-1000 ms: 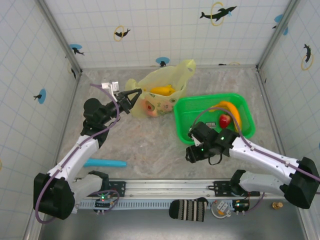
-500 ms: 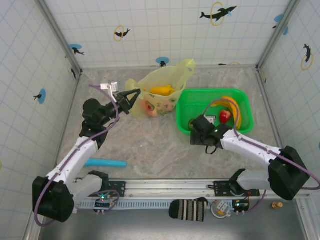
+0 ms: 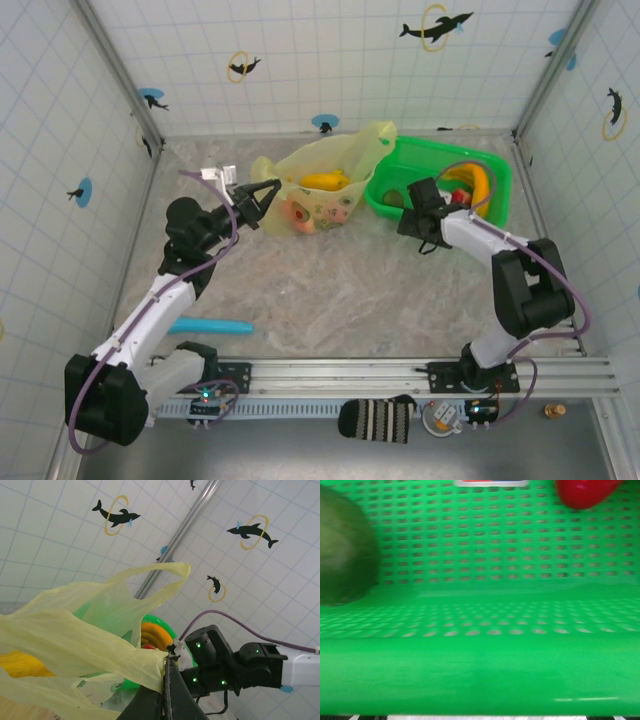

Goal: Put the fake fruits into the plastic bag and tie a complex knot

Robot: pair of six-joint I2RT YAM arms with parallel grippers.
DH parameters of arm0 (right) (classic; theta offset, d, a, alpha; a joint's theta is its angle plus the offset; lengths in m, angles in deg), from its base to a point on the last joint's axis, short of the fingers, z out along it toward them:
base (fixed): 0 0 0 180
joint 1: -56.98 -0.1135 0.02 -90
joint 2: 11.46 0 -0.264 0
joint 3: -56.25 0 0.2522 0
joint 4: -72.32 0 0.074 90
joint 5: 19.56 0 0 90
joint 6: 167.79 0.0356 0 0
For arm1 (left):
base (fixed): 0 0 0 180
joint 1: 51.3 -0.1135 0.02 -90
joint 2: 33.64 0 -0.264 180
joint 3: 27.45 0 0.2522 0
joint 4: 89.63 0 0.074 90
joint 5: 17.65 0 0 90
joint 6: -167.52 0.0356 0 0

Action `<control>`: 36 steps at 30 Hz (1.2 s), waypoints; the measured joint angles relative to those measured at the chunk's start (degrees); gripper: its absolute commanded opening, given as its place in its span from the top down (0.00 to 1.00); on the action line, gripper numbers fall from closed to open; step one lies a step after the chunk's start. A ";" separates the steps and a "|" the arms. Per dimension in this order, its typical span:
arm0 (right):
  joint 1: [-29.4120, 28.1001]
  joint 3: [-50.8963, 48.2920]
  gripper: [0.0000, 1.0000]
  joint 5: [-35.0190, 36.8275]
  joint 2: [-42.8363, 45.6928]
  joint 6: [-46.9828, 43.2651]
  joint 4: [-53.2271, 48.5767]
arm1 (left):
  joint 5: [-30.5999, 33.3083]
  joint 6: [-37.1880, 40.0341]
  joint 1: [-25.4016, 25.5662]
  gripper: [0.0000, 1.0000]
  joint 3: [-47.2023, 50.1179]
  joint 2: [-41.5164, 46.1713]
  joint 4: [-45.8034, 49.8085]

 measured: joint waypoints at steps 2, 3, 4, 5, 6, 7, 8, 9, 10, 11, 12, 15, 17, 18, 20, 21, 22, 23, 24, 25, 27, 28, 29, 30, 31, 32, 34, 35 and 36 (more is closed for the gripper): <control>1.16 1.49 0.05 1.97 -1.33 -0.68 0.13 | 0.02 0.00 0.00 1.00 0.00 0.02 0.31; 1.40 1.84 0.06 2.75 -1.51 -1.03 0.94 | 0.02 0.00 0.00 1.00 0.00 0.02 0.39; 1.42 1.86 0.07 3.04 -1.25 -1.33 1.90 | 0.02 0.00 0.00 1.00 0.00 0.02 0.52; 1.31 1.77 0.07 2.91 -0.79 -1.79 2.82 | 0.02 0.00 0.00 1.00 0.00 0.02 0.61; 0.98 1.16 0.09 2.29 0.33 -2.60 4.98 | 0.02 0.00 0.00 1.00 0.00 0.02 0.61; 0.48 0.04 0.10 1.09 2.01 -3.63 7.30 | 0.00 0.00 0.00 1.00 0.00 0.02 0.63; -0.22 -1.25 0.11 0.04 4.04 -4.85 9.60 | -0.02 -0.02 0.00 1.00 -0.02 0.02 0.61; -1.33 -2.78 0.13 -1.03 6.78 -6.43 11.85 | -0.04 -0.02 0.00 1.00 -0.02 0.02 0.61; -2.67 -4.20 0.14 -2.34 9.70 -8.00 14.10 | -0.22 -0.02 0.00 1.00 -0.02 0.02 0.63; -3.74 -5.35 0.16 -3.80 12.37 -9.35 16.06 | -0.26 -0.04 0.00 1.00 -0.11 0.02 0.72; -4.92 -6.60 0.18 -6.14 15.39 -10.91 18.27 | -0.46 -0.02 0.09 1.00 -0.24 0.02 0.83; -8.20 -8.74 0.20 -11.72 23.08 -15.87 23.04 | -0.57 -0.02 1.01 1.00 -1.60 -0.13 2.03; -10.25 -8.74 0.21 -12.50 26.03 -18.71 24.85 | -0.68 -0.02 1.97 1.00 -2.80 -0.13 2.67; -11.08 -8.74 0.22 -12.85 27.17 -19.91 25.46 | -0.66 0.02 2.45 1.00 -3.61 -0.07 3.26; -11.43 -8.72 0.19 -12.74 28.50 -21.77 26.49 | 0.00 0.55 3.13 1.00 -4.94 0.33 5.11; -11.04 -8.63 0.17 -12.11 28.57 -22.49 26.67 | 0.90 1.16 3.30 1.00 -5.20 0.98 6.12; -10.54 -8.13 0.16 -11.37 28.22 -23.02 26.25 | 2.32 1.70 3.37 1.00 -5.25 2.10 7.61; -10.01 -7.10 0.14 -10.82 27.36 -23.54 25.53 | 3.45 2.29 3.39 1.00 -5.22 3.17 8.79; -9.49 -5.03 0.13 -10.25 25.73 -24.09 24.59 | 4.76 2.86 3.39 1.00 -5.20 4.46 9.99; -9.03 -2.56 0.12 -9.75 23.76 -24.50 24.02 | 5.92 3.39 3.39 1.00 -5.20 5.75 10.99; -8.46 2.54 0.12 -9.40 19.65 -25.14 23.39 | 6.95 4.13 3.39 1.00 -5.20 7.23 12.13; -8.11 5.49 0.12 -9.35 17.25 -25.44 23.43 | 7.15 4.31 3.39 1.00 -5.20 7.63 12.61; -7.89 8.09 0.13 -9.40 15.13 -25.68 23.39 | 7.28 4.31 3.39 1.00 -5.20 7.72 12.92; -7.67 10.75 0.16 -9.68 12.66 -25.75 23.56 | 7.32 4.28 3.39 1.00 -5.20 7.69 13.27; -7.26 13.40 0.18 -10.05 10.29 -25.70 23.52 | 7.32 4.28 3.39 1.00 -5.16 7.69 13.88; -6.84 15.41 0.20 -10.54 8.26 -25.68 23.56 | 7.34 4.28 3.39 1.00 -5.11 7.76 14.40; -5.79 18.88 0.30 -12.66 4.22 -25.35 23.96 | 7.39 4.31 3.39 1.00 -5.07 8.11 15.34; -5.49 19.89 0.34 -13.84 2.84 -25.27 23.89 | 7.54 4.35 3.39 1.00 -5.05 8.41 15.85; -5.11 20.96 0.42 -15.54 1.46 -24.96 23.78 | 7.65 4.42 3.39 1.00 -5.05 8.81 16.44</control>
